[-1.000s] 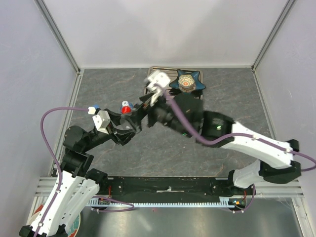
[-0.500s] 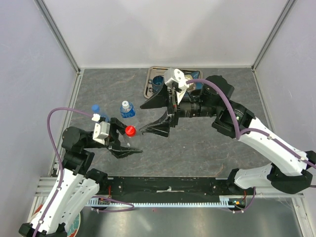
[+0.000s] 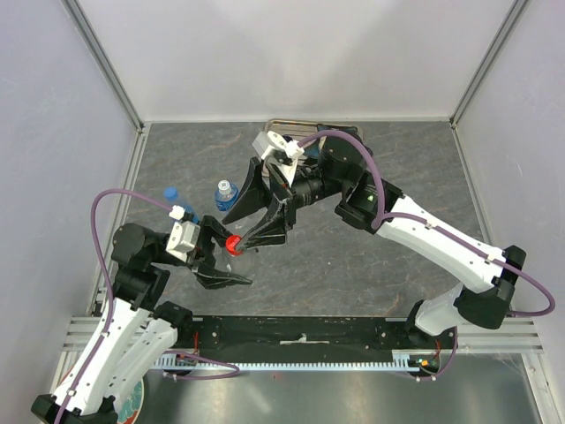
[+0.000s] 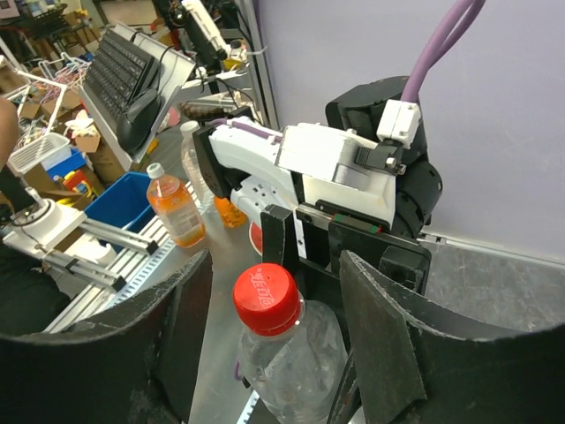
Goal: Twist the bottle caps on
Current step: Screw the bottle cap onto the plastic bottle.
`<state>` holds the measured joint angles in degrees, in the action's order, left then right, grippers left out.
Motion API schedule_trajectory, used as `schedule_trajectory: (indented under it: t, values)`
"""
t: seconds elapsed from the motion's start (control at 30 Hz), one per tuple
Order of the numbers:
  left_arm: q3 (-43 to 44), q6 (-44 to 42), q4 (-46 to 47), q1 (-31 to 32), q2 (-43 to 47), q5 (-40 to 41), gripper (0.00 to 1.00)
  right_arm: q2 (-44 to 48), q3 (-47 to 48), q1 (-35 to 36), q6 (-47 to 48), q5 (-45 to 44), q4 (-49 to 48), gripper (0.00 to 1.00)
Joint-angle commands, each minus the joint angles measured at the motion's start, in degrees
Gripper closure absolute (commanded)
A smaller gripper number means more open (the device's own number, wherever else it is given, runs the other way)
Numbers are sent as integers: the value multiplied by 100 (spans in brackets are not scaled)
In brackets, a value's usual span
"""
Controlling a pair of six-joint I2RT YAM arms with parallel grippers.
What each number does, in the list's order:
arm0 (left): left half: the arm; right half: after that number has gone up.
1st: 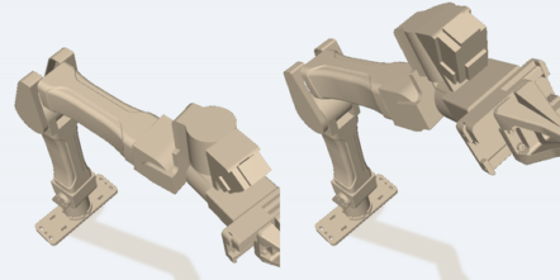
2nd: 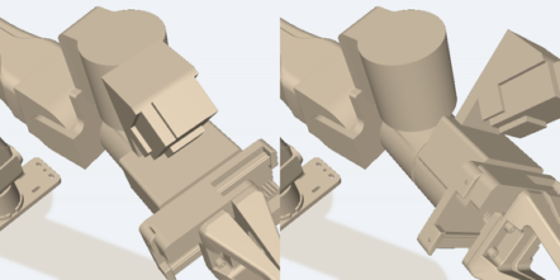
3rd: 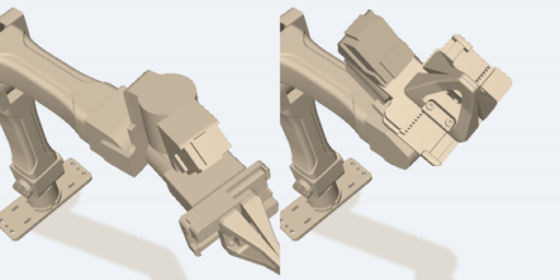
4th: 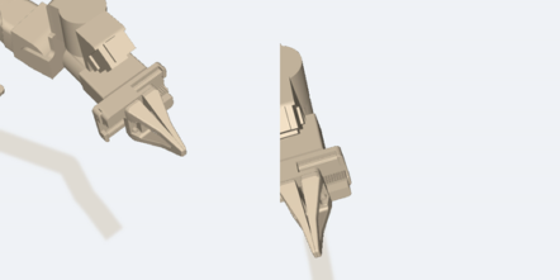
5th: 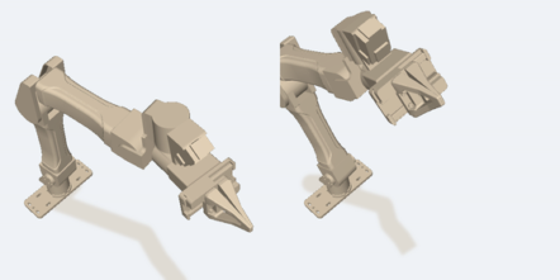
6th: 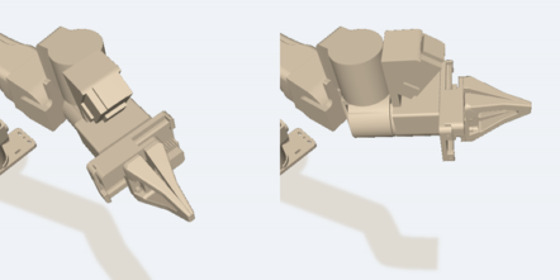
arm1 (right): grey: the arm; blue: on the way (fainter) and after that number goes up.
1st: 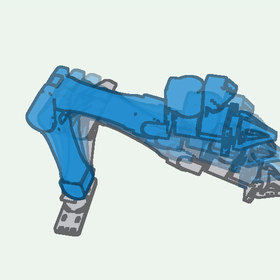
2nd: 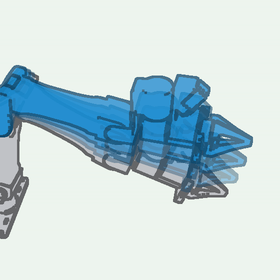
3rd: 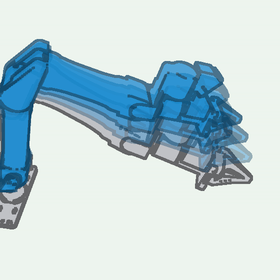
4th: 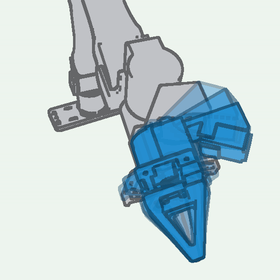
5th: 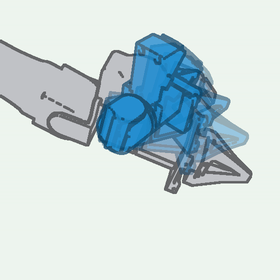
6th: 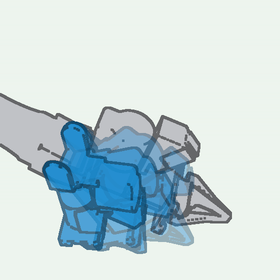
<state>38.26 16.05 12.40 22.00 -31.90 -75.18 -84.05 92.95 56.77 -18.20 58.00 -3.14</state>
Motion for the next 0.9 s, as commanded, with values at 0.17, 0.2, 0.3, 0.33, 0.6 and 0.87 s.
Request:
schedule_trajectory:
  t: [0.17,0.2,0.3,0.33,0.6,0.87]
  values:
    - [155,232,192,15,-27,-23,98,73,-57,62,273,511,-126,42]
    - [147,223,201,15,-27,3,98,82,-75,62,273,511,-126,43]
    - [147,275,227,24,-27,64,98,91,-127,62,273,520,-135,46]
    - [147,302,236,24,-35,82,98,91,-154,53,273,520,-152,46]
    - [155,337,236,15,-18,152,98,91,-242,88,238,458,-275,57]
    - [111,469,245,-11,8,433,98,231,-453,88,360,335,-179,74]
